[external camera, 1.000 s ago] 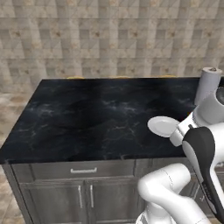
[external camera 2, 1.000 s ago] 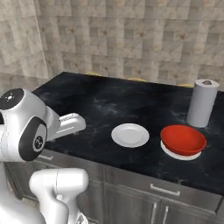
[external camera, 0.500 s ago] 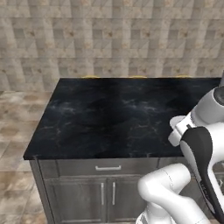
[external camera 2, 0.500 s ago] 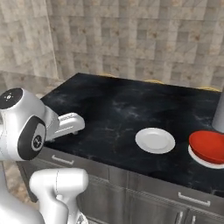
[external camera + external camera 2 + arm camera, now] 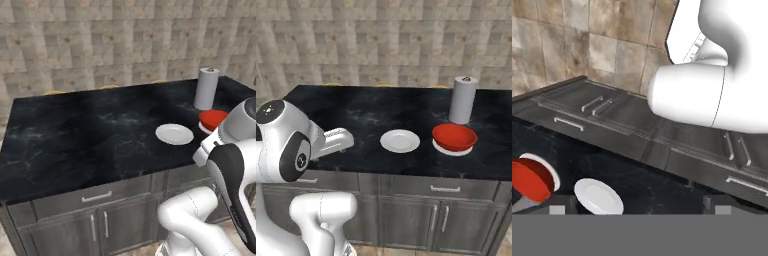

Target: Move the bowls from the cabinet to the plates on the dining table.

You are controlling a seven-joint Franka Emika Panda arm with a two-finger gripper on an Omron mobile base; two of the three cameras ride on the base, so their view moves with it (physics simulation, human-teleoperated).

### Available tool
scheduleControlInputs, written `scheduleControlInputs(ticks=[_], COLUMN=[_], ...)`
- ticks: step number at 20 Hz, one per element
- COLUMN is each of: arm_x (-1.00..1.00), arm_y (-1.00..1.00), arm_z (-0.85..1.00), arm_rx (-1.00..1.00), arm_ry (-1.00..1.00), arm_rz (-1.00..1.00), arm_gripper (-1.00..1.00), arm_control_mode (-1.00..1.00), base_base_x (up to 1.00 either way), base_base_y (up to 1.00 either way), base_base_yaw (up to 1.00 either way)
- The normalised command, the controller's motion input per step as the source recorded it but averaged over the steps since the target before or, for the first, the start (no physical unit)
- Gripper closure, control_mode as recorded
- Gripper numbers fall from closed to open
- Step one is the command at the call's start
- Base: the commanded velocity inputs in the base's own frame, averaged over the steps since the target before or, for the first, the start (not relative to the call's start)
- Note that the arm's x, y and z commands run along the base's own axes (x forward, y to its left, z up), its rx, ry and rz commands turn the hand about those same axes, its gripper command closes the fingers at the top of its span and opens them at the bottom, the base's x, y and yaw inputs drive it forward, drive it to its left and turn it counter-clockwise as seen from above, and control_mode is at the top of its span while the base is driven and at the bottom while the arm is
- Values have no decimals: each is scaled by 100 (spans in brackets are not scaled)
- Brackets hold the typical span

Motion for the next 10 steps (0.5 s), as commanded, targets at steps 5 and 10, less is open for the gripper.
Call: scheduleControlInputs(ticks=[5,10], arm_x=[0,0], arm_y=[0,0], arm_z=[0,0], arm_rx=[0,0], arm_ry=[0,0], arm_rz=[0,0], arm_gripper=[-100,-100], arm_control_mode=[100,100], base_base_x=[-31,-22], base_base_y=[-4,-9], base_base_yaw=[-57,-60])
